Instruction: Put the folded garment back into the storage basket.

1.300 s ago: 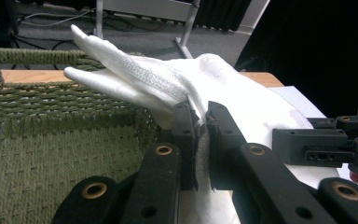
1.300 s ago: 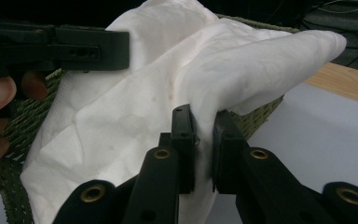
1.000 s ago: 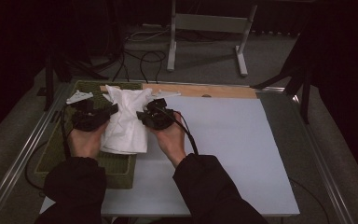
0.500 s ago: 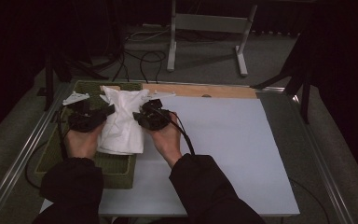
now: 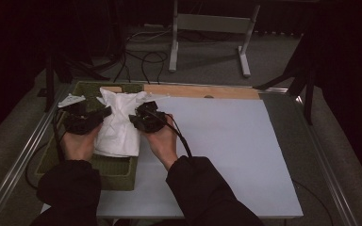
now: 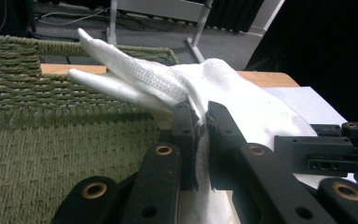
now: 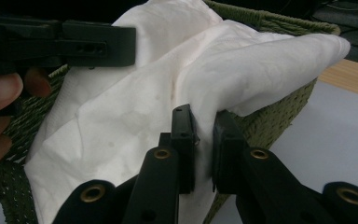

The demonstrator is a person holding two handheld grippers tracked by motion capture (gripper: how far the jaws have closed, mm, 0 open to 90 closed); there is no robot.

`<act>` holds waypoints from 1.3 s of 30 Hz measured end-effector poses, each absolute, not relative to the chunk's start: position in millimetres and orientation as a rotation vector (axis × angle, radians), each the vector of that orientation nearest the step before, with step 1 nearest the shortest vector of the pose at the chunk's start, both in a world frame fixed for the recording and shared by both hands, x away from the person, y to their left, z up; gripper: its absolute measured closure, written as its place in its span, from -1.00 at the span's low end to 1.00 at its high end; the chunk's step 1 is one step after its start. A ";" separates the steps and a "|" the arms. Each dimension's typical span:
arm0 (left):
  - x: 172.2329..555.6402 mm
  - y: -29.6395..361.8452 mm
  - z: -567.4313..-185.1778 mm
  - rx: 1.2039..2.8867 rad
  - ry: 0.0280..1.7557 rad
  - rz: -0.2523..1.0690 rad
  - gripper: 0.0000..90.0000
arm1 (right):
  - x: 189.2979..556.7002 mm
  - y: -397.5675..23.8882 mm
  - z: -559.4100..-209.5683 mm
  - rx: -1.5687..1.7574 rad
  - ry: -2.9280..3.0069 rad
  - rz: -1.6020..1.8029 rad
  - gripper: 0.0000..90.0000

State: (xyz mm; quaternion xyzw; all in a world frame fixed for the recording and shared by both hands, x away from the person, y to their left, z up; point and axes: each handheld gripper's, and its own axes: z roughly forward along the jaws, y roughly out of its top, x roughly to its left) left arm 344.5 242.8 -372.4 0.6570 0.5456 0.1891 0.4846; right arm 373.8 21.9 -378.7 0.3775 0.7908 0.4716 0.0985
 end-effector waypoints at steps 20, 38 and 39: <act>341.3 258.5 -376.8 1.601 1.339 0.481 0.86 | 373.9 37.7 -385.9 1.108 2.354 1.405 0.81; 339.5 268.6 -379.2 1.614 1.340 0.506 0.86 | 372.4 50.6 -390.1 1.091 2.359 1.394 0.81; 339.4 269.0 -379.3 1.615 1.341 0.506 0.86 | 372.4 51.2 -390.4 1.089 2.361 1.393 0.81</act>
